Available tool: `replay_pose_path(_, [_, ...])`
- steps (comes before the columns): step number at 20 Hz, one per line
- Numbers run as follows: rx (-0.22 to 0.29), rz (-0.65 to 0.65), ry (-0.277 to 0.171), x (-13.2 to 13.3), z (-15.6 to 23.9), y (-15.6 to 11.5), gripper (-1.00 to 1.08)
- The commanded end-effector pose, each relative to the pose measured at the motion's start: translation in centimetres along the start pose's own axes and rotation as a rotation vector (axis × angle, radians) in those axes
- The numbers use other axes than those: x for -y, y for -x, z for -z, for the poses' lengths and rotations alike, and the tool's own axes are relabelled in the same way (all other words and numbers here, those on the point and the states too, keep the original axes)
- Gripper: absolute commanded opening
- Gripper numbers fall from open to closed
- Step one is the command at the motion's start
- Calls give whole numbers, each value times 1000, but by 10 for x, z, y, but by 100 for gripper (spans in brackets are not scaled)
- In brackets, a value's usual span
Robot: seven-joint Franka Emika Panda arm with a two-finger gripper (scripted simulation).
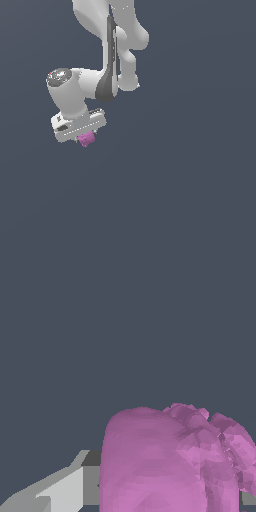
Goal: Pick up the object and move it to a goal position.
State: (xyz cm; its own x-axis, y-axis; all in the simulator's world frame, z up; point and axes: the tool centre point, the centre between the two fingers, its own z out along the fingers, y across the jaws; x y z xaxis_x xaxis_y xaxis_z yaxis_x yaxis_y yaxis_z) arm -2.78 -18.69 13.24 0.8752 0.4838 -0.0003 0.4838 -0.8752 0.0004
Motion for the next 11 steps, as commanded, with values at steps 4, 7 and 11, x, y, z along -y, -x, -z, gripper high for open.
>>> replay_pose_path(4, [-1, 1, -1, -10, 20, 34, -100])
replay_pose_path(7, [-1, 1, -1, -14, 27, 45, -100])
replay_pose_path(11, [-1, 1, -1, -15, 30, 50, -100])
